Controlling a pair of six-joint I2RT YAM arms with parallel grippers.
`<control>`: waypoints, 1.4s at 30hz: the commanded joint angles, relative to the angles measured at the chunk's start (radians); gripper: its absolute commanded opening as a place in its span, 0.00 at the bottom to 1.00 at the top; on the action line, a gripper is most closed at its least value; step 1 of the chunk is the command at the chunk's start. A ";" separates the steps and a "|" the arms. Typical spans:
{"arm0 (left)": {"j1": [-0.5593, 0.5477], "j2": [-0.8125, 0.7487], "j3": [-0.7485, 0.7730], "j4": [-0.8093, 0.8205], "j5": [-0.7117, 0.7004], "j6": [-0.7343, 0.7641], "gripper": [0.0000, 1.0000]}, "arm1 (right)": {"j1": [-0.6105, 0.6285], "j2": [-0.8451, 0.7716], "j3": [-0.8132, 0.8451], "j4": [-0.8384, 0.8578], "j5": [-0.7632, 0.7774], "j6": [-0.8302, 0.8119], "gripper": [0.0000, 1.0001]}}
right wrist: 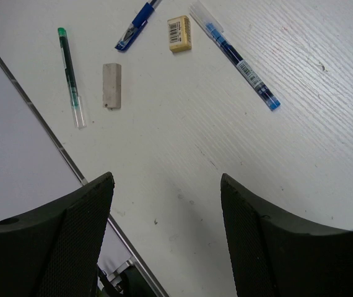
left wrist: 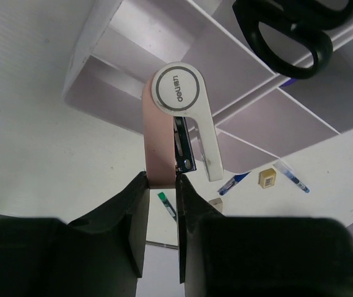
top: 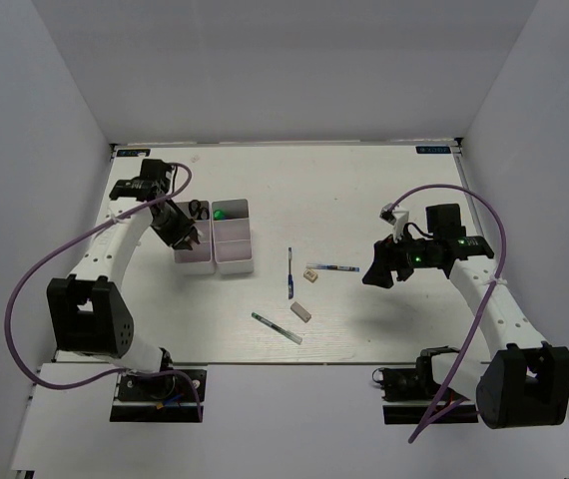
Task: Sort the stationery into containers
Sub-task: Place the stationery in the storage box, then pick up the pen from the center of the board.
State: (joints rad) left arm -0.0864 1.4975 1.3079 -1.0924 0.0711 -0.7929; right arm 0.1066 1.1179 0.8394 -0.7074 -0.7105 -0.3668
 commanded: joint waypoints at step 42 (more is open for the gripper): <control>-0.366 -0.339 -0.137 0.103 -0.053 0.399 0.42 | 0.067 0.168 0.075 -0.033 0.062 -0.436 0.58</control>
State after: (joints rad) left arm -0.3656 1.3205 1.2694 -1.0256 0.0860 -0.5167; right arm 0.1352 1.1919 0.8589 -0.7235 -0.6846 -0.5838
